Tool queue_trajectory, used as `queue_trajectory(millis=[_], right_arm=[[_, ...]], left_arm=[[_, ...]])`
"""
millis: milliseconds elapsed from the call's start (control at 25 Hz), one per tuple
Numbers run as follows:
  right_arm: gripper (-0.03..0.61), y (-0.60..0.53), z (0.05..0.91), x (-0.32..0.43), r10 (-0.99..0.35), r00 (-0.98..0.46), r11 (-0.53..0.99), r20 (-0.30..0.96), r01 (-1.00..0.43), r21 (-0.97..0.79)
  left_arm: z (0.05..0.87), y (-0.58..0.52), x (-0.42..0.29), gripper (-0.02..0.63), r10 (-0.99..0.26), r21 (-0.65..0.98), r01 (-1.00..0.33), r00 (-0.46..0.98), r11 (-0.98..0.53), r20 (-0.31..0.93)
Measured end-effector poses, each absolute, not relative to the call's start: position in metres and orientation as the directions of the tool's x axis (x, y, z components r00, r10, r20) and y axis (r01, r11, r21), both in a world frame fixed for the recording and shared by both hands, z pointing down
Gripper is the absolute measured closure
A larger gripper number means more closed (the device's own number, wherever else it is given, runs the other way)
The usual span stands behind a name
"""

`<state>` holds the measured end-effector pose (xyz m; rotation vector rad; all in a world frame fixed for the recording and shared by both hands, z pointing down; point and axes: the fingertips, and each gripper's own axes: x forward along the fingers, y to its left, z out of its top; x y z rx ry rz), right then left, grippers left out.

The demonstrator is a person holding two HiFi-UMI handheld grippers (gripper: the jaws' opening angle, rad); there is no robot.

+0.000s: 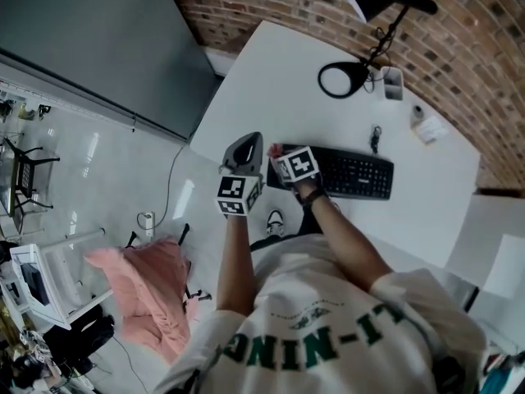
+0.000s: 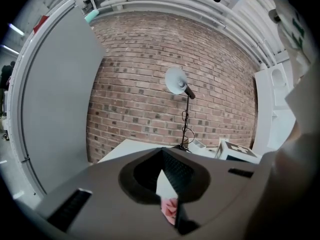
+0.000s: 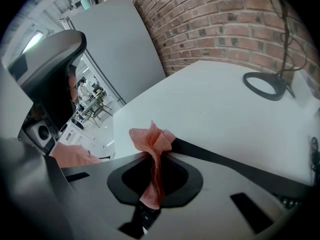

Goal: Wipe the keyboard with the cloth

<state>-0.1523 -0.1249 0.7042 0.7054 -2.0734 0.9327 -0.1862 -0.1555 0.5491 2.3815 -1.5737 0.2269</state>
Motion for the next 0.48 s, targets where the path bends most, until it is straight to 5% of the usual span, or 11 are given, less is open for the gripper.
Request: queue_trajectory(millis=[480], right_arm=[[0.554,-0.135,0.721,-0.103,-0.236,-0.506,0.563,0.830,-0.767,-0.308]], left_arm=[[0.548,-0.157,-0.157,0.614,-0.870,0.142,-0.911,0.412,-0.387,0.271]])
